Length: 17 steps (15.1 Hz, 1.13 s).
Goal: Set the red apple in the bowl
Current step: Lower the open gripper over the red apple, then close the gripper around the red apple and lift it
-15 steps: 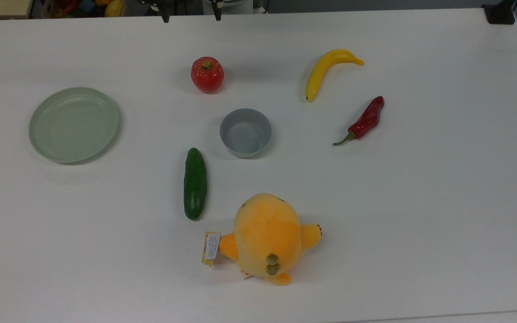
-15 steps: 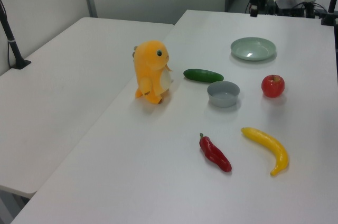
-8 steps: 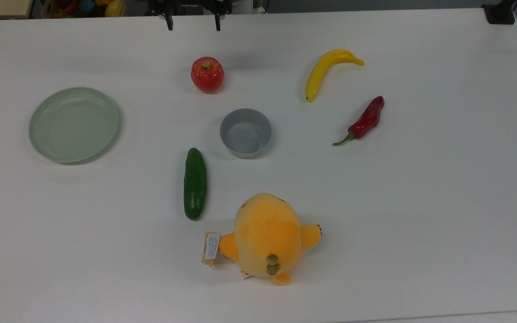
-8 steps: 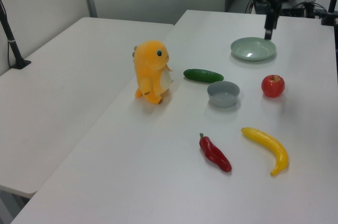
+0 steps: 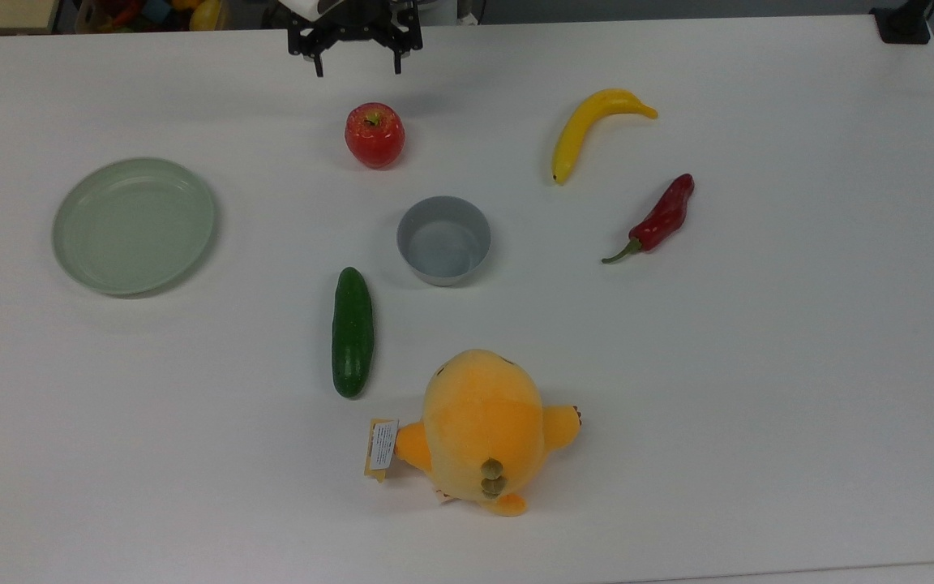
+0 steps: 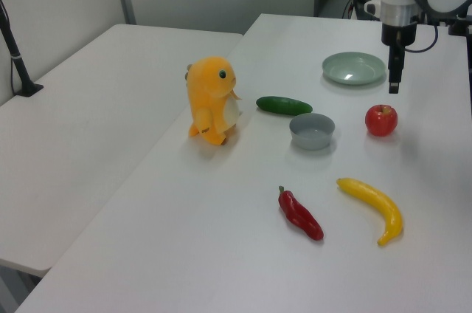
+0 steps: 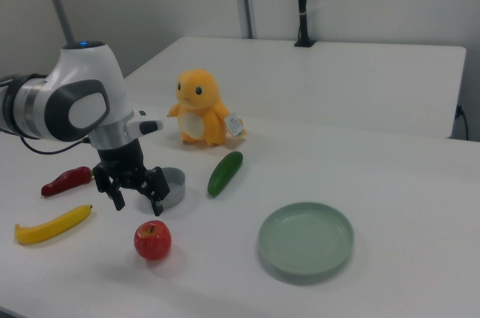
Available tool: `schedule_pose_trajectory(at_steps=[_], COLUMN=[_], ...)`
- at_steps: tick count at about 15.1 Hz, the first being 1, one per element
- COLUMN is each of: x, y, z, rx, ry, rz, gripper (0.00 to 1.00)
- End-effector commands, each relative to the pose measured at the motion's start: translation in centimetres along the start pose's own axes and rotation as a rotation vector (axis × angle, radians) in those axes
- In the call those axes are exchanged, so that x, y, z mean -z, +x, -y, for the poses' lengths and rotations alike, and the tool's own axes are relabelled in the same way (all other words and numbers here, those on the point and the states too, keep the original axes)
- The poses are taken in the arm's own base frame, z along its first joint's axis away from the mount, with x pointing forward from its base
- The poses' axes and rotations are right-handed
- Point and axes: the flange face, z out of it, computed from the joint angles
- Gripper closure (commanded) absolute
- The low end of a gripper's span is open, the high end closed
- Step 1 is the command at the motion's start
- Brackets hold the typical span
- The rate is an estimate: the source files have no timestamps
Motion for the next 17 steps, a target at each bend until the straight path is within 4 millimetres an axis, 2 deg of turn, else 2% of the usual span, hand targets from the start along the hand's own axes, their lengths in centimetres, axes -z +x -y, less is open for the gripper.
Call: schedule_pose_trajectory(at_steps=[1,3,8,17], x=[-2.2,-3.9,-6.3,-8.1], y=[0.8,1.6,2.2,2.9], z=[0.1,0.3,0.5,1.2], rx=[0.071,0.082,0.098,0.117], ry=[-0.015,-0.016,-0.024,-0.026], rz=[0.010,0.021,0.056,0.062], gripper=[0.00,0.00,0.00,0.00])
